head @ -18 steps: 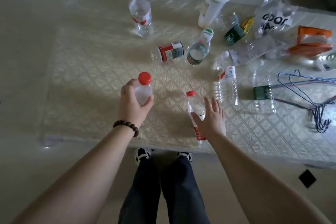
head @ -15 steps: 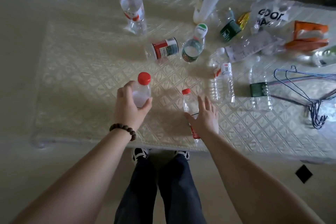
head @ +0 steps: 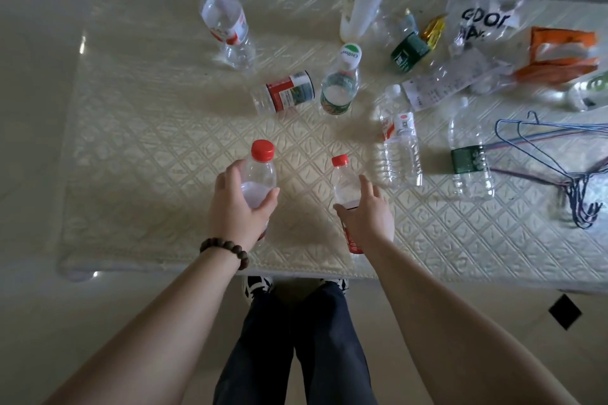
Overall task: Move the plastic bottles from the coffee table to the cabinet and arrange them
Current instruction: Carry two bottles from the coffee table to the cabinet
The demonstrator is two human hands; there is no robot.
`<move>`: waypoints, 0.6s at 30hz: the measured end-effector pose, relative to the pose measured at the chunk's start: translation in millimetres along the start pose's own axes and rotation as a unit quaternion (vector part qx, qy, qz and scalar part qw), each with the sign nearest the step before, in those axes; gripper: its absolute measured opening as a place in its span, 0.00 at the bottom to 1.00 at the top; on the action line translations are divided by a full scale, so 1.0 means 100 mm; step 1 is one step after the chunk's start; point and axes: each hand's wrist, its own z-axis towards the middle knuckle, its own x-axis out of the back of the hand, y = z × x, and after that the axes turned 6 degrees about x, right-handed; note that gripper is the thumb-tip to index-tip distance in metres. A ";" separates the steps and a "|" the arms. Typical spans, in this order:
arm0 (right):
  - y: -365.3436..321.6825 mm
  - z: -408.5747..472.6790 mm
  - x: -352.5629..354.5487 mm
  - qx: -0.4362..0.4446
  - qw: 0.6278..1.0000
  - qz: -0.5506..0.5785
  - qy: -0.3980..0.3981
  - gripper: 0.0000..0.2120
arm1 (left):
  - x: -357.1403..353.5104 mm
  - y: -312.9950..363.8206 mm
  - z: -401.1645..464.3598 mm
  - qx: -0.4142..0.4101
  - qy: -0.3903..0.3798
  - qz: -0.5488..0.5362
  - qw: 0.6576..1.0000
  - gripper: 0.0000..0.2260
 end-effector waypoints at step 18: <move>-0.54 -1.47 2.48 0.048 0.950 0.193 0.240 0.37 | 1.09 1.78 -0.82 -0.112 0.015 -0.045 0.993 0.28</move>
